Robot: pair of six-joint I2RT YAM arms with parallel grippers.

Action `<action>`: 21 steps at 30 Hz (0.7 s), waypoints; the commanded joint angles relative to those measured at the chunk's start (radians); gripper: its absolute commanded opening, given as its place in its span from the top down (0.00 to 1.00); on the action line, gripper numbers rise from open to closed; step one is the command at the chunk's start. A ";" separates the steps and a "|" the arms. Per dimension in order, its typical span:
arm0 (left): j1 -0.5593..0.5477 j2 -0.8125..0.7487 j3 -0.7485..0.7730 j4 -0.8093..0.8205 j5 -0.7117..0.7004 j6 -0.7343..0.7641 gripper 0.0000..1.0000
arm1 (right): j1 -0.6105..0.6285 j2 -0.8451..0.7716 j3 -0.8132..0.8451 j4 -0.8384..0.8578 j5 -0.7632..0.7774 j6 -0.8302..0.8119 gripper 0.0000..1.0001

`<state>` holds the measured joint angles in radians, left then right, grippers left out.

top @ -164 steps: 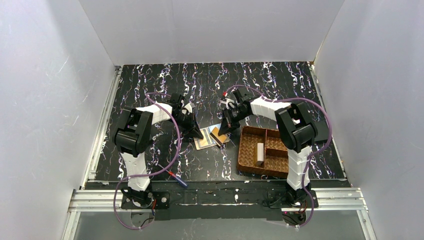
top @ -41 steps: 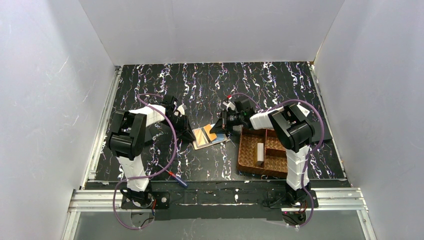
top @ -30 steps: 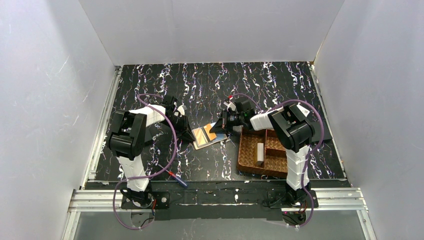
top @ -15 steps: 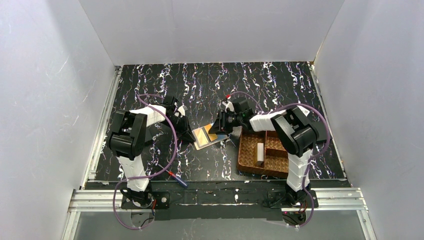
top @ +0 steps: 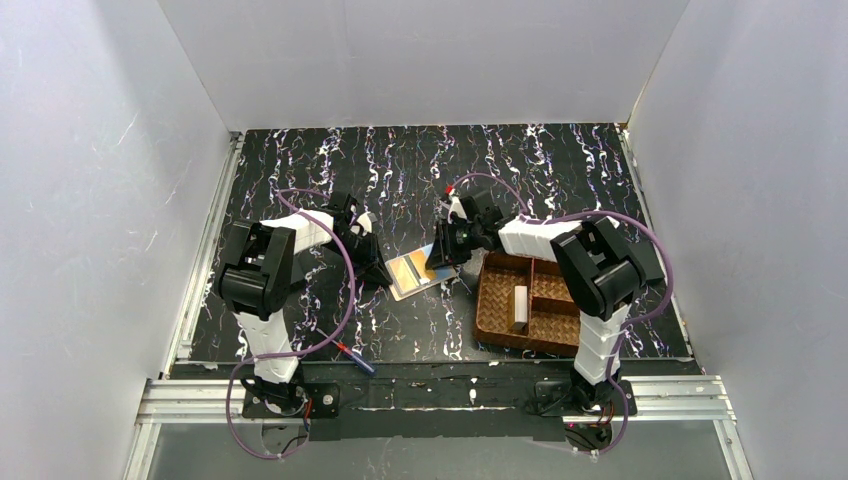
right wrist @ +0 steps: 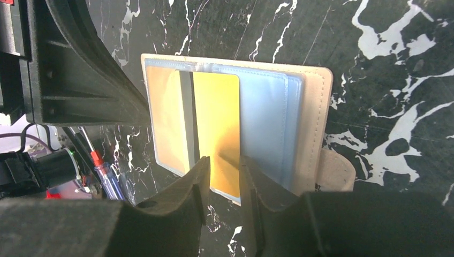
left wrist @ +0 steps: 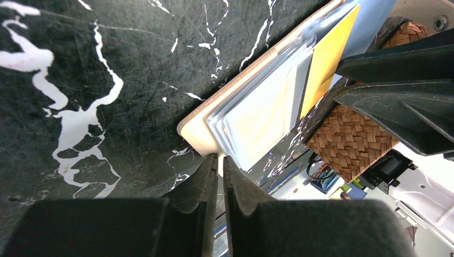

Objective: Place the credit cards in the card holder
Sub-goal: Insert the credit card into the card holder.

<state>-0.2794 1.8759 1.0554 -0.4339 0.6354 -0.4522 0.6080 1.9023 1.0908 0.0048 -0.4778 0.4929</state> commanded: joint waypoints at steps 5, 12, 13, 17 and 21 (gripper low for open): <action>-0.011 0.023 -0.029 -0.033 -0.028 0.024 0.93 | 0.026 0.050 0.003 0.108 -0.052 0.061 0.69; -0.014 0.015 -0.040 -0.026 -0.030 0.020 0.95 | 0.065 0.084 0.006 0.233 -0.129 0.151 0.69; -0.014 0.013 -0.040 -0.026 -0.031 0.020 0.95 | 0.070 0.088 0.005 0.246 -0.139 0.161 0.69; -0.015 0.006 -0.042 -0.028 -0.036 0.021 0.96 | 0.075 0.090 0.000 0.267 -0.163 0.172 0.67; -0.015 0.004 -0.041 -0.028 -0.035 0.021 0.96 | 0.072 0.078 0.009 0.258 -0.169 0.161 0.66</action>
<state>-0.2787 1.8759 1.0407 -0.4367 0.6410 -0.4526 0.6624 1.9869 1.0901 0.2081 -0.5856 0.6422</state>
